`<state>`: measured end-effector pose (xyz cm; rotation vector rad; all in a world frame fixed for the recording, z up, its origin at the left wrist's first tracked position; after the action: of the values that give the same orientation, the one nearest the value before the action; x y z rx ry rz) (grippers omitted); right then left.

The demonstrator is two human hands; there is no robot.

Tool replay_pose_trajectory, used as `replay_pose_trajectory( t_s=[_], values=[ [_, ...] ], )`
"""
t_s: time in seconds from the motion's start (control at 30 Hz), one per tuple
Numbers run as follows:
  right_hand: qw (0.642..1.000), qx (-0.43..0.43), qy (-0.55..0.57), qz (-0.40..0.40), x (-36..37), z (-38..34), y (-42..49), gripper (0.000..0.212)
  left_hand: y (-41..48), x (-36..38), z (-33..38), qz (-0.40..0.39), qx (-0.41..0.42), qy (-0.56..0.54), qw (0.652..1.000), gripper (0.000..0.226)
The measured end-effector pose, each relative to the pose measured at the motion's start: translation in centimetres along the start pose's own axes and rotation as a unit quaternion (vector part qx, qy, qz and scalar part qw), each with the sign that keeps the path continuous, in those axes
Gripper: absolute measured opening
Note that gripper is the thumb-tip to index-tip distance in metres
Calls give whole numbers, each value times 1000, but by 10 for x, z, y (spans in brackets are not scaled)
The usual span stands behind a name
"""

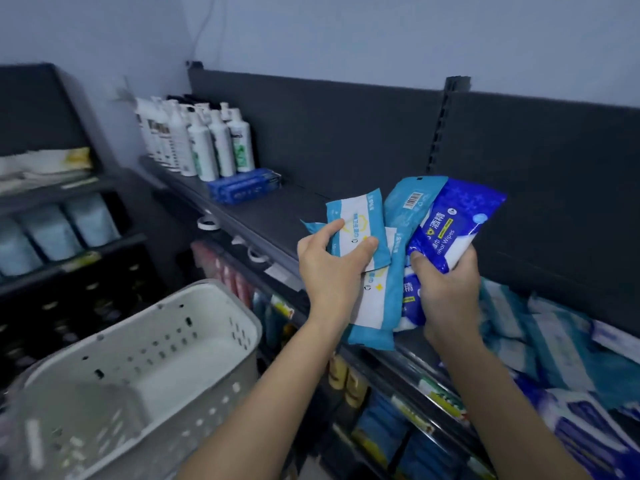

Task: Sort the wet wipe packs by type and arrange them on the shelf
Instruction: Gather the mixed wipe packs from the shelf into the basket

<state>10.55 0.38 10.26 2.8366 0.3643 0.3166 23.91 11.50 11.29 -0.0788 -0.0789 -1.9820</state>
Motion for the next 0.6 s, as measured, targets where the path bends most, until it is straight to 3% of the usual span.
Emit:
replay_pose_trajectory(
  t_s=[0.37,0.6],
  values=[
    [975,106,59,-186,197,67,-95,36,48,-208,-35,209,-32,43,977,49],
    [937,162,-45,-306,270,141,-152,46,56,-302,-105,324,-138,52,934,53]
  ],
)
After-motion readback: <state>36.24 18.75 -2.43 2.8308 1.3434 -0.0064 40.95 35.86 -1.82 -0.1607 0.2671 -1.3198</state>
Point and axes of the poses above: each hand's wrist, its own y-axis towards the middle knuckle, its own x-axis out of the palm, z = x × y, the point moved 6 cm from there along y, towards the middle knuckle, and after that the axes turned 8 degrees about -x, right-handed, at the moved point
